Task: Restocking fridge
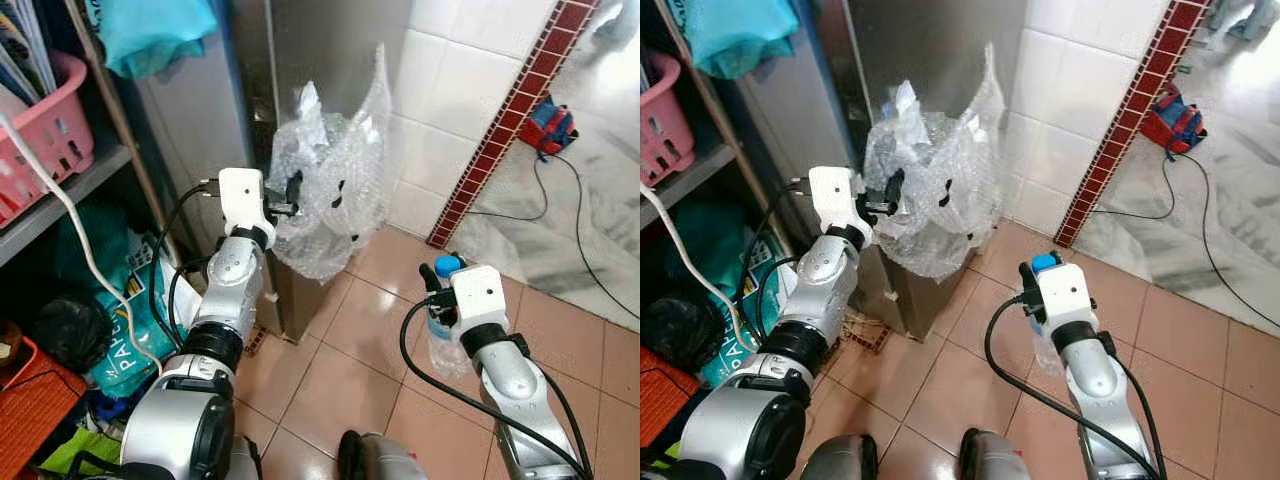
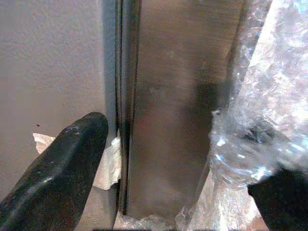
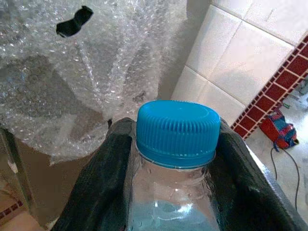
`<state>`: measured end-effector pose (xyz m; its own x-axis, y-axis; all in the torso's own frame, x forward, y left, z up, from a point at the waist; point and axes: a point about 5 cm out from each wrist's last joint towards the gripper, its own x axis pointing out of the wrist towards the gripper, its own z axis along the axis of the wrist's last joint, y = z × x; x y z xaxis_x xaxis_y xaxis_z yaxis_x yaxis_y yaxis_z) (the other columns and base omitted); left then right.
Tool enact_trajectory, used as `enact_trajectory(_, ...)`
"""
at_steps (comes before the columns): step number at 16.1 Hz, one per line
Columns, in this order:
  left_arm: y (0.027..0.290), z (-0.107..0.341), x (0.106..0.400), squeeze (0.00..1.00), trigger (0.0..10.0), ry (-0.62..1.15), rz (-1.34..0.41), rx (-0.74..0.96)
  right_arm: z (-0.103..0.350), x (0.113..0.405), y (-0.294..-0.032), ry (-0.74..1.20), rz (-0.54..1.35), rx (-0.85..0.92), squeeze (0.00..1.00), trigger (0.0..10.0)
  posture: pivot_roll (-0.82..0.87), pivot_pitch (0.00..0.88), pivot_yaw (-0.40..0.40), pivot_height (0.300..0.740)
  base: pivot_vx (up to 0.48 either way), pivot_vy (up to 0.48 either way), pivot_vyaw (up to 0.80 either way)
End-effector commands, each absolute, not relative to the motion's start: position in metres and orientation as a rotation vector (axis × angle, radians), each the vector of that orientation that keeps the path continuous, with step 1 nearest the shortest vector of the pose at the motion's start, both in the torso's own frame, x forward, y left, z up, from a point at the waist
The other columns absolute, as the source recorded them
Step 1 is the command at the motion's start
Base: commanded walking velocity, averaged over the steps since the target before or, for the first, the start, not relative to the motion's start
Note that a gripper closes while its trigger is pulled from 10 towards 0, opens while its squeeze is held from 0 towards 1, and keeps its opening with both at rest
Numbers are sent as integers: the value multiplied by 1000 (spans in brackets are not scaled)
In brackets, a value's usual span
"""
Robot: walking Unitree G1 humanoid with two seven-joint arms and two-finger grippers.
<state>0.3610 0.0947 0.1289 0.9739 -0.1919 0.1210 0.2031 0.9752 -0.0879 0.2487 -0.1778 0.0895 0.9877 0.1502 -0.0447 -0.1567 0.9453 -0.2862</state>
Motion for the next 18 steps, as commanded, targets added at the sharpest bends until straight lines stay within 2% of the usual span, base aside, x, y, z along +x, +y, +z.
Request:
enact_trajectory(1,85,129,362,0,10000,-92,-242,-88,95,252,-180,-3,139,-298,0,10000,-66,111,-19,740,0,0,0)
enact_trajectory(9,68,122,350,0,10000,-99,-313,-78,93,254,-178,-3,143,-298,0,10000,-55,105,-14,740,0,0,0)
enact_trajectory(14,80,122,353,0,10000,-99,-248,-71,91,254,-177,1,143,-298,0,10000,-53,106,-12,740,0,0,0)
enact_trajectory(18,89,134,372,0,10000,-72,-223,-68,92,254,-177,-3,142,-296,0,10000,-61,102,-15,740,0,0,0)
